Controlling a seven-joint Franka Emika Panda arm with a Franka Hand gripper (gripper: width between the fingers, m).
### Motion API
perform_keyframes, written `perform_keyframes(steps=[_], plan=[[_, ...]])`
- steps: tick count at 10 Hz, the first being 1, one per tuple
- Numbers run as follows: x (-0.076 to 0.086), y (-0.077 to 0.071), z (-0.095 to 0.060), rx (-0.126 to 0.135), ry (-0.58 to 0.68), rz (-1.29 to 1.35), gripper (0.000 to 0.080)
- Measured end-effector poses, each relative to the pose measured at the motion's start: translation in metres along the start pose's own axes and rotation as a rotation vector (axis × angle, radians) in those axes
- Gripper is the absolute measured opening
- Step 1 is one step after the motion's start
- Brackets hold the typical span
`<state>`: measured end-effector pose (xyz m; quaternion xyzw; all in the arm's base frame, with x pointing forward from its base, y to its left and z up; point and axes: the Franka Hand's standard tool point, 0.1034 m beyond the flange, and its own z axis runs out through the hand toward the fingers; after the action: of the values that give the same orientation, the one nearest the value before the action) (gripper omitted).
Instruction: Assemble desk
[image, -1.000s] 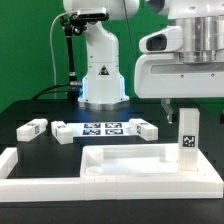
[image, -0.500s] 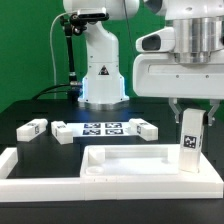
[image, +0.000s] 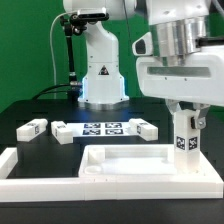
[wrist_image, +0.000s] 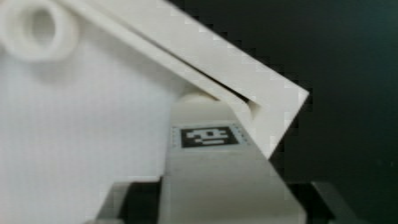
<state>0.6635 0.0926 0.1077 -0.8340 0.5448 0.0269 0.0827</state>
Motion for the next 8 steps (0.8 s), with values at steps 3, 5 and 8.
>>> perform_keyframes(steps=[3,5,8], plan=[[-0.008,-0.005,0.003,0.059,-0.059,0.456,0.0294],[-0.009,-0.006,0.003,0.061,-0.059,0.560,0.0294],[-0.015,0.002,0.002,-0.001,-0.075,0.284,0.0548]])
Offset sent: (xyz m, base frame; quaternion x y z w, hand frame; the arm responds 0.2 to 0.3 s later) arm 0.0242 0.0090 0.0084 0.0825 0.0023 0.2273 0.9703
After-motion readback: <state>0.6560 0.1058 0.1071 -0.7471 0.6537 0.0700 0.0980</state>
